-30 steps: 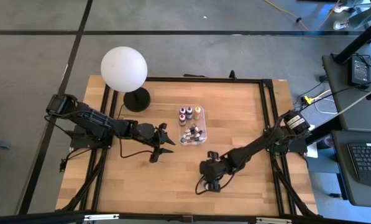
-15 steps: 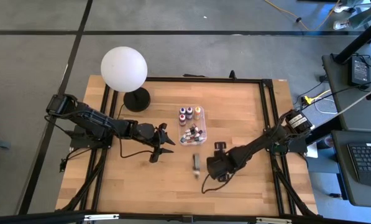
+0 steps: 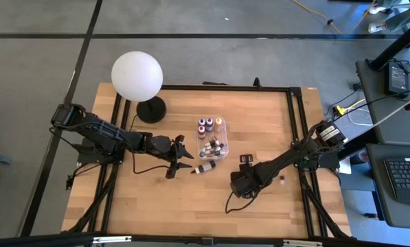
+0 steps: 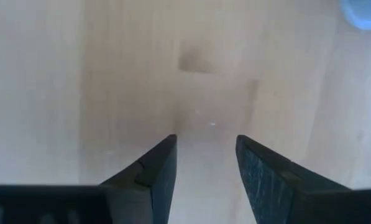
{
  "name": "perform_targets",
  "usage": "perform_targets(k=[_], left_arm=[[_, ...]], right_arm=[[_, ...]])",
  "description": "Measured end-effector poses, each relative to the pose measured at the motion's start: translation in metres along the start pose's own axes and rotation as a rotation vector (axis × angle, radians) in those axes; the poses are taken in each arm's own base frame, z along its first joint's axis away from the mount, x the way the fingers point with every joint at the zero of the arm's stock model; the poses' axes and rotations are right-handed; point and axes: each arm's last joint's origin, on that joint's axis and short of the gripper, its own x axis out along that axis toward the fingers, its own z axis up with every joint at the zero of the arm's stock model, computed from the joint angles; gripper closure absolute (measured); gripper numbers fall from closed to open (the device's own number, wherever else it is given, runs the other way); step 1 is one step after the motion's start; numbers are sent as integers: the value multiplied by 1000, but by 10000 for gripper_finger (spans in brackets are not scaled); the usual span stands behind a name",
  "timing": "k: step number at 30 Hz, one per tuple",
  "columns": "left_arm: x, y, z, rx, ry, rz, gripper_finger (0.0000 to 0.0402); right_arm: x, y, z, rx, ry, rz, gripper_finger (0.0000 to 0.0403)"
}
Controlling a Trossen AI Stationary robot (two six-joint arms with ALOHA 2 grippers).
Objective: Pick & Place food coloring
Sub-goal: Put the small purple food coloring bottle in the transparent bin
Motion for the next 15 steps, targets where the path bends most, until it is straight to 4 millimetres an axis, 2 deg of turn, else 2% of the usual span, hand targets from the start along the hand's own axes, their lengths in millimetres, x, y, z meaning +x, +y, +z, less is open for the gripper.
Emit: perform_targets(k=[4, 10, 15], left_arm=[[0, 0, 0, 0, 0, 0, 231], [0, 0, -1, 0, 7, 1, 231], [0, 0, -2, 0, 17, 1, 231]], right_arm=[[-9, -8, -9, 149, 68, -31, 235], [-46, -24, -30, 359, 132, -50, 235], [-74, -29, -51, 440, 187, -60, 235]])
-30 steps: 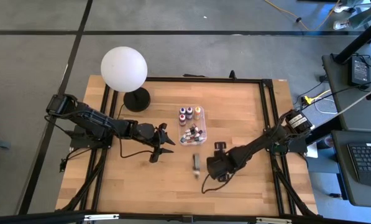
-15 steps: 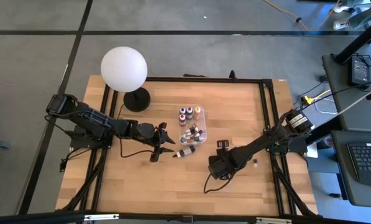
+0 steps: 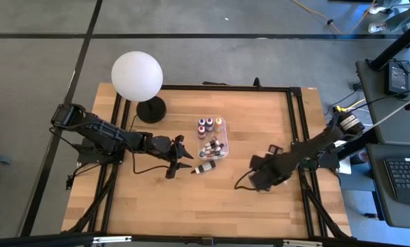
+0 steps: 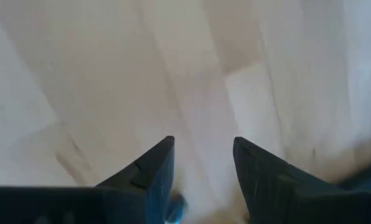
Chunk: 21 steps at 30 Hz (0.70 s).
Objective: Pick & Place food coloring
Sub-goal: Put the small purple food coloring bottle in the transparent bin
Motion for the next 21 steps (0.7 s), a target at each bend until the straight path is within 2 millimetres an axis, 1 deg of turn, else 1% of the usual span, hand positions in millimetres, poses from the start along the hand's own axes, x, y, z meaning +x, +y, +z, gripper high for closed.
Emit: perform_targets(k=[3, 5, 10, 14, 16, 19, 21], left_arm=[[0, 0, 0, 0, 3, 0, 231], [0, 0, 0, 0, 3, 0, 231], [0, 0, 0, 0, 3, 0, 231], [0, 0, 0, 0, 4, 0, 231], [0, 0, 0, 0, 4, 0, 231], [0, 0, 0, 0, 4, 0, 231], [0, 0, 0, 0, 4, 0, 231]], right_arm=[[-4, -5, -8, 94, 53, -16, 230], [-5, -6, -11, 127, 81, -37, 216], [-4, -10, -22, 197, 137, -118, 150], [0, -7, -30, 178, 152, -128, 104], [3, -7, -33, 248, 190, -126, 92], [13, -12, -43, 434, 286, -187, 84], [25, -15, -49, 472, 334, -209, 84]])
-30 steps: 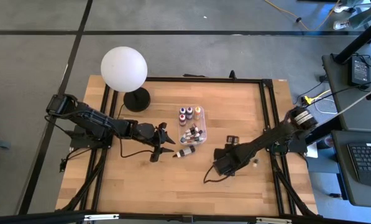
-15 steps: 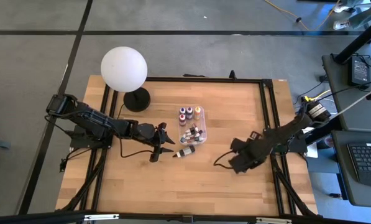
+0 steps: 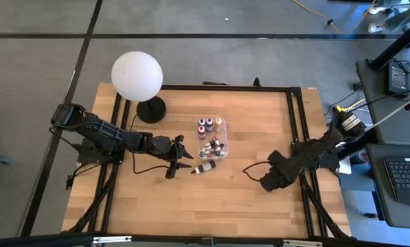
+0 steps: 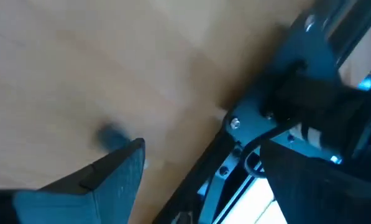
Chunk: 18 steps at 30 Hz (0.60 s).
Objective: Pick & Place food coloring
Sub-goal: Put the small purple food coloring bottle in the transparent bin
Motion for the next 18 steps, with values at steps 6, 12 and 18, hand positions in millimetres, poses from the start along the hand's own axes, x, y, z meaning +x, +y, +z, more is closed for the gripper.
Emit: perform_targets(k=[6, 12, 18], left_arm=[[0, 0, 0, 0, 0, 0, 231], [0, 0, 0, 0, 0, 1, 231], [0, 1, 0, 0, 0, 45, 231]], right_arm=[[36, 7, 1, -20, 134, 97, 83], [54, 9, 1, -23, 130, 145, 83], [53, 6, 1, -20, 124, 152, 83]])
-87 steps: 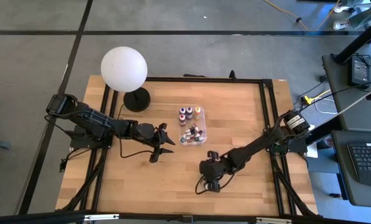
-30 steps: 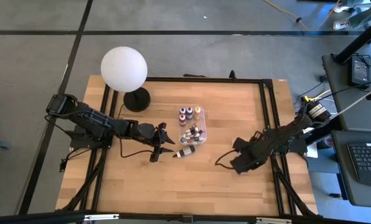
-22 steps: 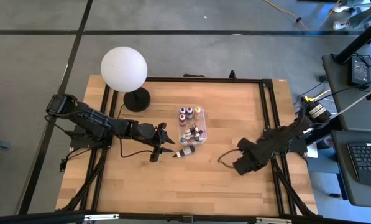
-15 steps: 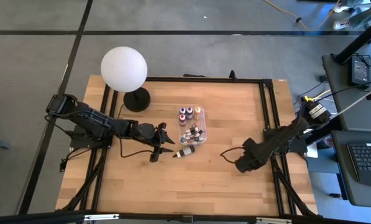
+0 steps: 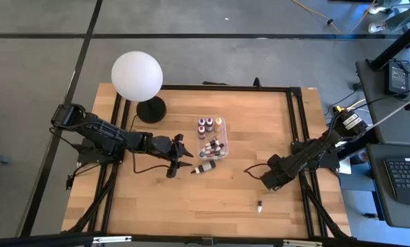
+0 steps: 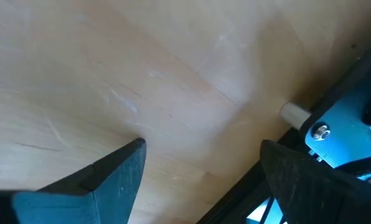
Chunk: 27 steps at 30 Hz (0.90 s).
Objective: Pick & Place food coloring
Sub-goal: Put the small purple food coloring bottle in the transparent bin
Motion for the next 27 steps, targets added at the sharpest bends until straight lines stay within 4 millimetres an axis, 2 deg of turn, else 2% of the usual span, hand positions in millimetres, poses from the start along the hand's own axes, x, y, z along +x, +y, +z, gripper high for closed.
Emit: perform_targets(k=[3, 7, 9, 12, 14, 18, 27], left_arm=[[0, 0, 1, -18, -8, 9, 231], [0, -1, 2, -16, -20, -9, 231], [0, -1, 3, -11, -28, -2, 231], [0, 0, 3, -26, -27, 3, 231], [0, 0, 2, -27, -26, 2, 231], [0, 0, 1, -56, -12, 3, 231], [0, 2, 1, -71, -13, 82, 231]], right_arm=[[-7, 3, 1, -24, -20, 21, 83], [-38, 23, 2, -209, -197, 138, 83], [-55, 29, 2, -223, -272, 176, 83], [-78, 40, 0, -189, -298, 285, 83], [-87, 48, -3, -236, -317, 339, 83], [-88, 58, -15, -331, -340, 404, 83], [-63, 77, -42, -483, -372, 403, 83]])
